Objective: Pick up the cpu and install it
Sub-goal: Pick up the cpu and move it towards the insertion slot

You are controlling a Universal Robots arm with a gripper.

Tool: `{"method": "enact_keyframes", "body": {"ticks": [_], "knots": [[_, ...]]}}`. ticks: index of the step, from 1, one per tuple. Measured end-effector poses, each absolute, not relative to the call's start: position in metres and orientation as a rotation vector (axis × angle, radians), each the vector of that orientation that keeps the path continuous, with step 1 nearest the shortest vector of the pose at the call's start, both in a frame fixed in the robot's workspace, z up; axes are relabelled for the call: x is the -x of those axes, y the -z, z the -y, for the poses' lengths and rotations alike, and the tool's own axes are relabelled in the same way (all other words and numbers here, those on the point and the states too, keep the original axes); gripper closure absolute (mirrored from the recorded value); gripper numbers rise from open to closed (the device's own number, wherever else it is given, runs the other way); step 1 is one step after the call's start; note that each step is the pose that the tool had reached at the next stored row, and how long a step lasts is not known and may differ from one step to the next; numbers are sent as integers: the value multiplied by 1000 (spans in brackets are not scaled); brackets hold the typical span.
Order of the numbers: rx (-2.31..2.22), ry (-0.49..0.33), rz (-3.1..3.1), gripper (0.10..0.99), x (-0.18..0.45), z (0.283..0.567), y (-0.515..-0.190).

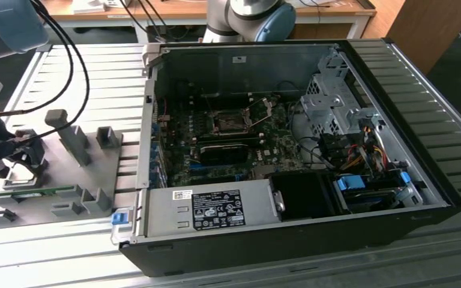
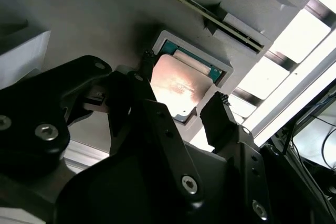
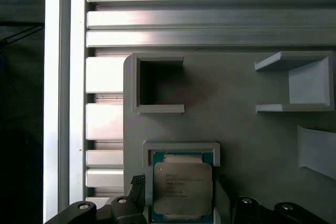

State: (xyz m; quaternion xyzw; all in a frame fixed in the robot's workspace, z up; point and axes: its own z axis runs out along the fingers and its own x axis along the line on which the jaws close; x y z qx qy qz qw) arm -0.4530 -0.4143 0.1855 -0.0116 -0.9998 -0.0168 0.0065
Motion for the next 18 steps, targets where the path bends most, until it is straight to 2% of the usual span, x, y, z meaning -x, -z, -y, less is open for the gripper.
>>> {"method": "enact_keyframes", "body": {"ticks": [1,11,12,18], "knots": [[35,53,3128,447,453,414,-185],[31,53,3128,463,453,414,-184],[31,52,3128,533,453,414,-184],[31,53,3128,522,452,414,-183]]}}
